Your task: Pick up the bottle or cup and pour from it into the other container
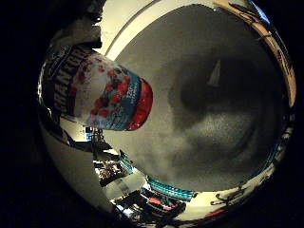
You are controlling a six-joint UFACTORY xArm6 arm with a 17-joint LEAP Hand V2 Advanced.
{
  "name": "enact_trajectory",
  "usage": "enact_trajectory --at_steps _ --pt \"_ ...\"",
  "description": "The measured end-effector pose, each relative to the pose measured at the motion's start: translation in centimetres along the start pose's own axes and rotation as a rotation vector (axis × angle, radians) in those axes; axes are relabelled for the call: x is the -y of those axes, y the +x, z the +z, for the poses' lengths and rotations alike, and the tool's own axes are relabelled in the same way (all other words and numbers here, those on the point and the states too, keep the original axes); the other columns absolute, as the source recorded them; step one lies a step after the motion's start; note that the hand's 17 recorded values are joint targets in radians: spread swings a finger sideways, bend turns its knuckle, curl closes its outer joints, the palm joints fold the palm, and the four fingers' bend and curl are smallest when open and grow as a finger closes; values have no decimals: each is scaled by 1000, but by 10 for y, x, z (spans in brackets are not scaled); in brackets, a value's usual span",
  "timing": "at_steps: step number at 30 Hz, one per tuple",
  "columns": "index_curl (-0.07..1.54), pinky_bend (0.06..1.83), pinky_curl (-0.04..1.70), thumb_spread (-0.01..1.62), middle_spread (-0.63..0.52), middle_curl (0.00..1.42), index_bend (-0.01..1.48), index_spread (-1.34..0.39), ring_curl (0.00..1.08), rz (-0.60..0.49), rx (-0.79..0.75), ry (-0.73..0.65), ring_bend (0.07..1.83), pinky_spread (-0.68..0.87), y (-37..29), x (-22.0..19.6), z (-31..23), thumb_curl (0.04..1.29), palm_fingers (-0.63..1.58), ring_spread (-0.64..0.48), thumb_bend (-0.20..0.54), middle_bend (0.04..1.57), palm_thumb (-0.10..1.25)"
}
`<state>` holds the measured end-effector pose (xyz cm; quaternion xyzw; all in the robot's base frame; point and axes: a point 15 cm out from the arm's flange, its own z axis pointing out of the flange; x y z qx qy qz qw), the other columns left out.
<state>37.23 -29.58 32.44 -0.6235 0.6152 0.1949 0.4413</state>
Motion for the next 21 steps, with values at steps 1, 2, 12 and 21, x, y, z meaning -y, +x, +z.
enact_trajectory --at_steps 1,2,12,21 --pt "859 1442 650 242 -122 803 1174 -202 824 -16 -6 -11 1343 -191 -9 4 3 883 1062 -251 -20 1387 1079" --pt "859 1435 659 241 -122 803 1177 -201 829 -32 -11 -21 1339 -192 -18 8 7 887 1063 -251 -20 1386 1078" --pt "856 1359 773 226 -121 804 1170 -200 875 -123 -78 -167 1311 -204 -80 34 51 913 1073 -259 -21 1388 1070" --pt "857 1300 859 226 -119 800 1164 -201 902 -189 -193 -274 1299 -216 -144 50 97 925 1078 -264 -21 1389 1067"
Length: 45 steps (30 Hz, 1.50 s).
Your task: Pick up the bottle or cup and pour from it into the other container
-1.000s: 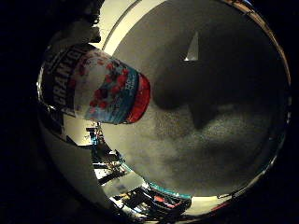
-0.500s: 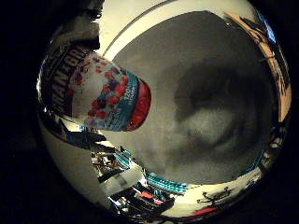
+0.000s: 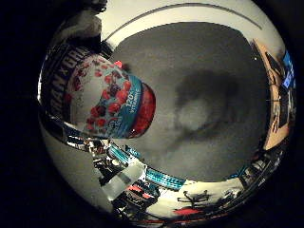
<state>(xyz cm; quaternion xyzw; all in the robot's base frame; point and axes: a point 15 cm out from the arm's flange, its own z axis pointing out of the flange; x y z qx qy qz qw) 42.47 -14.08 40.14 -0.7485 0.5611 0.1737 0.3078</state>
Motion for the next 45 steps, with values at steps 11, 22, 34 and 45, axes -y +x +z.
enact_trajectory --at_steps 11,22,34,45 --pt "862 1247 937 228 -119 799 1166 -202 923 -47 -126 -172 1281 -229 -63 37 58 938 1086 -268 -21 1384 1064" --pt "864 1212 989 214 -120 799 1162 -201 936 -95 -350 -294 1269 -241 -96 65 111 943 1091 -272 -21 1380 1056" --pt "866 1192 1018 209 -120 799 1158 -202 944 -204 -718 -332 1262 -249 -107 118 153 946 1094 -274 -21 1382 1056" --pt "867 1176 1036 212 -119 794 1152 -202 948 -427 -1064 -394 1259 -255 -138 149 188 944 1100 -273 -22 1384 1051"
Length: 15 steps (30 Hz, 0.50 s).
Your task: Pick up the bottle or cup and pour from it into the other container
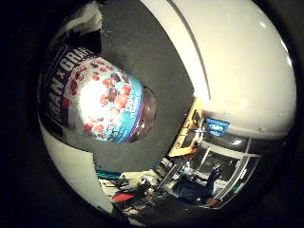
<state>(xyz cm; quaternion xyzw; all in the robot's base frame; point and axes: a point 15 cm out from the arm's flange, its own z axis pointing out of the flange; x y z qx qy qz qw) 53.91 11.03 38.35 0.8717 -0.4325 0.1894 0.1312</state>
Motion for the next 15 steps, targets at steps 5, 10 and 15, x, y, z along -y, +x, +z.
enact_trajectory --at_steps 5,10,15 --pt "868 1173 1041 208 -120 797 1151 -203 948 -79 -145 -14 1259 -257 -8 14 -12 939 1101 -272 -22 1388 1048" --pt "869 1170 1045 205 -120 798 1150 -203 948 -151 -309 -8 1259 -258 -7 26 -37 935 1101 -272 -21 1387 1048" --pt "870 1168 1048 208 -120 799 1150 -203 952 -174 -360 -18 1263 -259 -9 27 -39 936 1101 -273 -21 1387 1044"
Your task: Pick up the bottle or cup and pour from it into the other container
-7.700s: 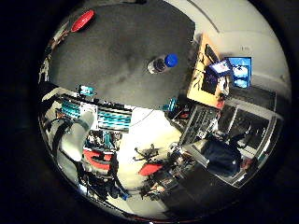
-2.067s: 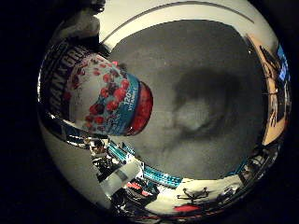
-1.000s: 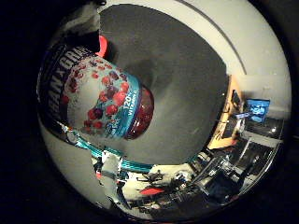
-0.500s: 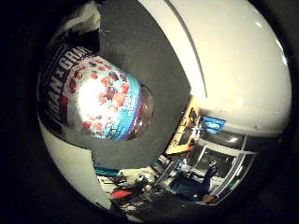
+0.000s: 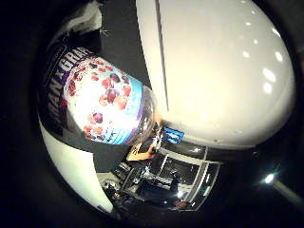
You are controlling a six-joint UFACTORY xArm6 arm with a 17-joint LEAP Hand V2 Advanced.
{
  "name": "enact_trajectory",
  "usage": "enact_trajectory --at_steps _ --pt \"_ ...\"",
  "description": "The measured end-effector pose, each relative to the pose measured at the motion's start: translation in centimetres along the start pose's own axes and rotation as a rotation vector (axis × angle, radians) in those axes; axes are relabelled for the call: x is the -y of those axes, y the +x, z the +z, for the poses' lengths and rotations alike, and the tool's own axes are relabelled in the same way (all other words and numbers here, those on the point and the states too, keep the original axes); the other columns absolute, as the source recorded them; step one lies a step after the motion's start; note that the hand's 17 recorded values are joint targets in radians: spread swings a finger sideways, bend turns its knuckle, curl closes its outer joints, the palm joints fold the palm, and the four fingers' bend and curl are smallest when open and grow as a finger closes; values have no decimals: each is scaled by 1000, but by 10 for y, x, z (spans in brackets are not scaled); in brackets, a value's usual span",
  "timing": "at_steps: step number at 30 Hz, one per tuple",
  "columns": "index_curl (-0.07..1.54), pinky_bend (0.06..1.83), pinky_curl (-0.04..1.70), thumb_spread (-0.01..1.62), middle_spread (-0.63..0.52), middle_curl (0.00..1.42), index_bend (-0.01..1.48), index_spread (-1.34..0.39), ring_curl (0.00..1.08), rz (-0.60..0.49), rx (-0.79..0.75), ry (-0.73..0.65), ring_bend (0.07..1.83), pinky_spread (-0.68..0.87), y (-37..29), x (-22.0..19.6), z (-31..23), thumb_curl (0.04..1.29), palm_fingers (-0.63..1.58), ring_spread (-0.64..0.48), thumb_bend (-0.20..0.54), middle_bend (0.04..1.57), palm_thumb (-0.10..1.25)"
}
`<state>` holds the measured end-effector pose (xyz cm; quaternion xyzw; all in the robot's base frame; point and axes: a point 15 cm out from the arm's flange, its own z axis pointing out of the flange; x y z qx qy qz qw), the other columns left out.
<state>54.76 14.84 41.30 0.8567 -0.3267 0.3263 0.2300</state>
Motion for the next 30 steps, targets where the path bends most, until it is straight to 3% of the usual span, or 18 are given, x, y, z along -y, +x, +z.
enact_trajectory --at_steps 9,30 --pt "863 1163 1051 209 -120 800 1160 -199 955 -95 -98 -66 1259 -261 -43 3 13 938 1105 -274 -21 1383 1043" --pt "860 1162 1056 213 -120 802 1166 -199 959 -72 -82 -75 1258 -263 -36 0 24 950 1103 -275 -21 1383 1040"
